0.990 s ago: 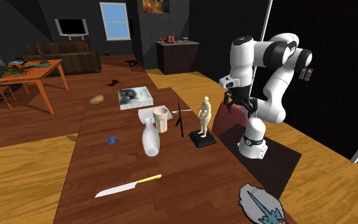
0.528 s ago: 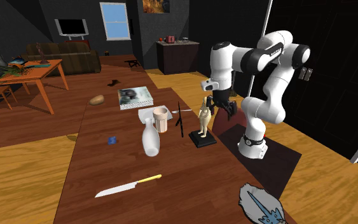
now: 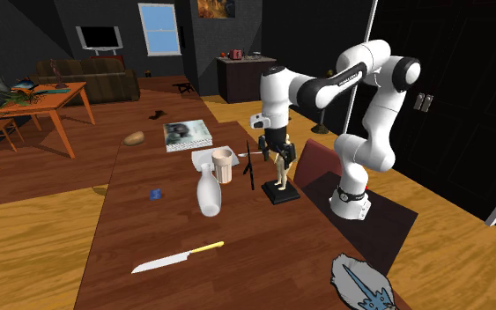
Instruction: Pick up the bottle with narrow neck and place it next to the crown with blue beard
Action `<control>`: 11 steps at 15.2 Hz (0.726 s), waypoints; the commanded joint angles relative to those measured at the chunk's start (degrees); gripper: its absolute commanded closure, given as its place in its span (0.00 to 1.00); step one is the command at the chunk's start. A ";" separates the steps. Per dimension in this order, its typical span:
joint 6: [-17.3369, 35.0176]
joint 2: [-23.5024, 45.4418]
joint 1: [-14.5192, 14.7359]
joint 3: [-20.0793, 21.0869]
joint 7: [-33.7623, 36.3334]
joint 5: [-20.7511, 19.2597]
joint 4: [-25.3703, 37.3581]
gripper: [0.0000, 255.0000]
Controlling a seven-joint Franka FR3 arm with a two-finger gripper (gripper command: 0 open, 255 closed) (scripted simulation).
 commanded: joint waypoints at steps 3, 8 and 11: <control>3.23 6.89 -0.76 -2.67 -3.13 0.19 4.92 0.00; 6.33 16.19 -1.97 -5.88 -7.66 1.93 12.44 0.00; 7.48 22.06 -3.00 -7.46 -10.50 3.77 17.77 0.00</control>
